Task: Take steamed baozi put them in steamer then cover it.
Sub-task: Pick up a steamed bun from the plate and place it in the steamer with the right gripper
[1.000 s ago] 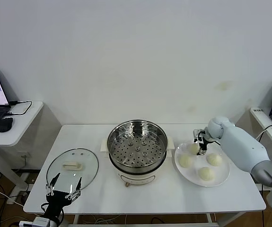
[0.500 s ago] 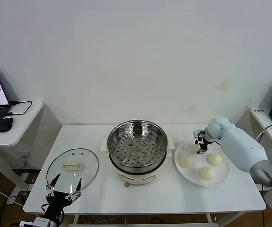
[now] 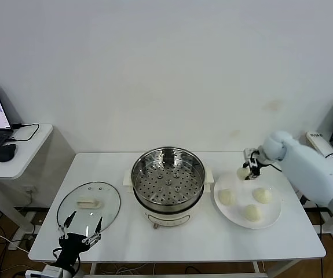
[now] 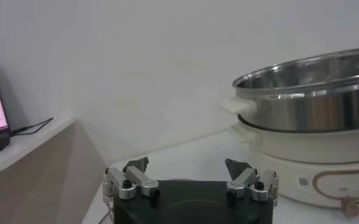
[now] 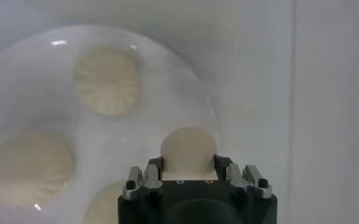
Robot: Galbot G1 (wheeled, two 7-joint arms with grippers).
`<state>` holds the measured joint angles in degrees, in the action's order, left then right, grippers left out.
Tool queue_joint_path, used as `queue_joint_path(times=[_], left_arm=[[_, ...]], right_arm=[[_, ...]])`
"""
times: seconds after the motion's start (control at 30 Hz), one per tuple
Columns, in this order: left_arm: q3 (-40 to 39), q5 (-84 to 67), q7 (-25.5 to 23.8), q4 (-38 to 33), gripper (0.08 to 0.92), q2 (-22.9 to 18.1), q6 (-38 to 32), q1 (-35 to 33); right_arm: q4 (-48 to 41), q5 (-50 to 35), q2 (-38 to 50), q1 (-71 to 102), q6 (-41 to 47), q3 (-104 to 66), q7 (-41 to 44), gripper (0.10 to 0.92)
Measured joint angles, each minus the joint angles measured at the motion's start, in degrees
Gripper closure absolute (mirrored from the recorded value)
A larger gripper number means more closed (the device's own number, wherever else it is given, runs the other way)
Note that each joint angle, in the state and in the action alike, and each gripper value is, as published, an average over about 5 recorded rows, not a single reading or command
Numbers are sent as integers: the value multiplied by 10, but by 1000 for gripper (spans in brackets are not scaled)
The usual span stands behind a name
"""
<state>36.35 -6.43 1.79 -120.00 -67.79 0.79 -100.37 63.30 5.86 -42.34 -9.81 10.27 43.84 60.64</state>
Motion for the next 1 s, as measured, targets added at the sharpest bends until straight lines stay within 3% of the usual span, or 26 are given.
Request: queue_joint_path(times=[0.3, 0.57, 1.0], left_arm=[[3, -8, -1, -1, 177, 6, -4, -1], [9, -15, -1, 1, 177, 6, -4, 2], [18, -21, -2, -2, 177, 0, -2, 5]], right_arm=[[87, -108, 22, -127, 0, 92, -9, 486], [125, -169, -22, -199, -33, 168, -32, 483], [121, -142, -138, -219, -153, 255, -77, 482]])
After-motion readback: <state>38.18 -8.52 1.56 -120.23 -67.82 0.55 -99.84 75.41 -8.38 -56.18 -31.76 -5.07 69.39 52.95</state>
